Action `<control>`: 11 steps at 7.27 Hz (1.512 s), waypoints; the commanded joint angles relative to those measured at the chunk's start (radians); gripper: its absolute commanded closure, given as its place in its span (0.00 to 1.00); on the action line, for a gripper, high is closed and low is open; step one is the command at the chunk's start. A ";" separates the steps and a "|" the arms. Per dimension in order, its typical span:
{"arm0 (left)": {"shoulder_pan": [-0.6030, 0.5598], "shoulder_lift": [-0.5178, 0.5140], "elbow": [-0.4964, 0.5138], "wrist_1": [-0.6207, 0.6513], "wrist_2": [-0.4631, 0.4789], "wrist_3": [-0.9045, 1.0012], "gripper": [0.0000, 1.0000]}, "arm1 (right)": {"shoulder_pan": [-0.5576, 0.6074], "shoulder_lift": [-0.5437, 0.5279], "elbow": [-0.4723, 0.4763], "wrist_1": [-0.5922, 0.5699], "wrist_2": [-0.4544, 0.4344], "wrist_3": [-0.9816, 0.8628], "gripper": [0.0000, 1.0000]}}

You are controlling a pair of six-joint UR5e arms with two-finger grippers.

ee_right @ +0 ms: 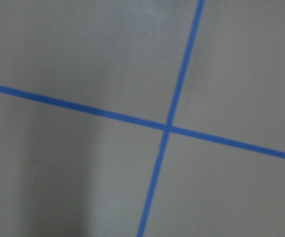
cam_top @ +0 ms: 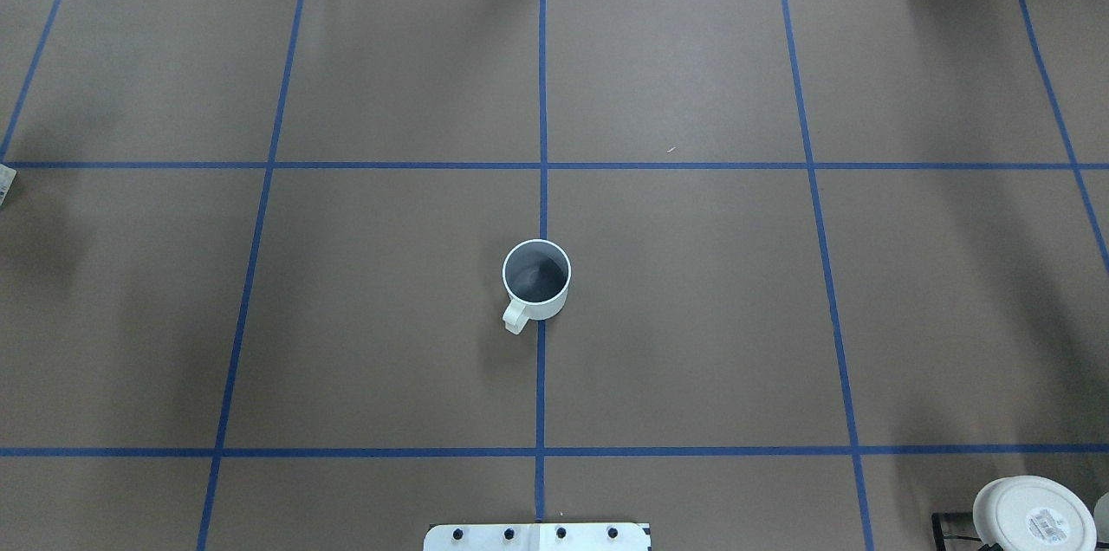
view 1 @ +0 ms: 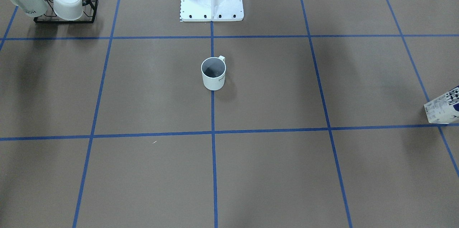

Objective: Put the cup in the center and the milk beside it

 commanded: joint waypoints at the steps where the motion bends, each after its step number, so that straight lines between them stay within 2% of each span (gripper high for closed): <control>1: -0.002 0.001 0.017 0.007 -0.001 0.011 0.01 | 0.092 -0.129 0.003 0.095 -0.020 -0.112 0.00; 3: -0.005 -0.037 0.127 -0.017 0.005 0.020 0.01 | 0.092 -0.121 -0.003 0.094 -0.019 -0.111 0.00; 5: -0.003 -0.051 0.273 -0.173 0.005 0.003 0.01 | 0.091 -0.123 0.000 0.097 -0.019 -0.111 0.00; 11: 0.000 -0.053 0.334 -0.210 0.007 -0.095 0.01 | 0.091 -0.121 -0.022 0.105 -0.022 -0.111 0.00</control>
